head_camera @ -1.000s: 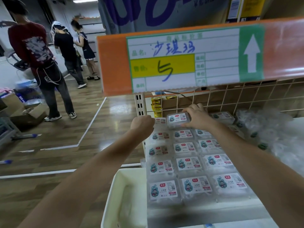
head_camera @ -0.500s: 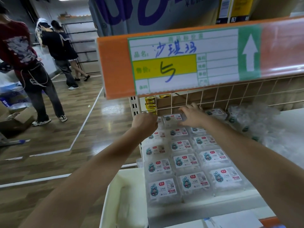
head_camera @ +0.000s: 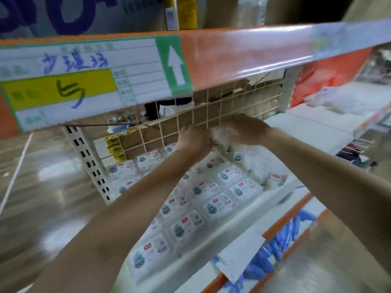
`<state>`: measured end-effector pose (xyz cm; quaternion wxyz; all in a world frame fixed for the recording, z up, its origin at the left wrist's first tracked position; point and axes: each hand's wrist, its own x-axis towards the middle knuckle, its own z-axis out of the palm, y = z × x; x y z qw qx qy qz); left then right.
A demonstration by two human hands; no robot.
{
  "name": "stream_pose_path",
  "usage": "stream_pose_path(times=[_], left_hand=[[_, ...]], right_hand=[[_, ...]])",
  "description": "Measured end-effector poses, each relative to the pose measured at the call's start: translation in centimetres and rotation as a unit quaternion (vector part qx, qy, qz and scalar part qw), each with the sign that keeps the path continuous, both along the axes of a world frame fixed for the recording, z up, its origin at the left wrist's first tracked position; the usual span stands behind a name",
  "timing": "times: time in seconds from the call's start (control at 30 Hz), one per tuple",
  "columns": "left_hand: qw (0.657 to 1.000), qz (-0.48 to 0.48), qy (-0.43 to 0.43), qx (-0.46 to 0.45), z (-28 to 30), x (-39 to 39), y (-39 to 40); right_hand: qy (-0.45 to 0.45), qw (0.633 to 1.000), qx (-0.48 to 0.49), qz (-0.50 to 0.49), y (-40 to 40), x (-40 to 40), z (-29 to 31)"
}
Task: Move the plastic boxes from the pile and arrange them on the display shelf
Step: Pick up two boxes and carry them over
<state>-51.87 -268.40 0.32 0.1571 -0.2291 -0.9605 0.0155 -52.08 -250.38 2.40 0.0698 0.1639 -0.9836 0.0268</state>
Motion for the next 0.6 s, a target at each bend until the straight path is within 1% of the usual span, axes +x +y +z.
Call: stream_pose_path(times=[0.1,0.17,0.27,0.33,0.47,0.6], left_hand=[[0.999,-0.039,0.008,-0.001,0.2,0.0,4.1],[0.998,-0.060,0.004,0.003,0.2,0.1,6.4],[0.997,-0.071,-0.028,0.009,0.2,0.2,9.6],[0.997,-0.075,-0.034,0.002,-0.1,0.5,11.2],[0.996,-0.060,-0.054,0.029,-0.6,1.4,13.0],[0.993,-0.025,-0.102,0.048,-0.5,3.0,12.8]], right_hand=[[0.003,0.998,0.041,-0.055,5.1,1.8,0.4],[-0.009,0.996,0.038,-0.077,8.0,2.6,0.4],[-0.021,0.995,0.025,-0.097,11.1,3.8,0.0],[-0.038,0.994,0.023,-0.102,12.9,4.3,-0.5],[-0.066,0.995,0.006,-0.075,15.6,4.9,-1.8],[-0.086,0.996,-0.008,-0.009,16.4,5.3,-2.6]])
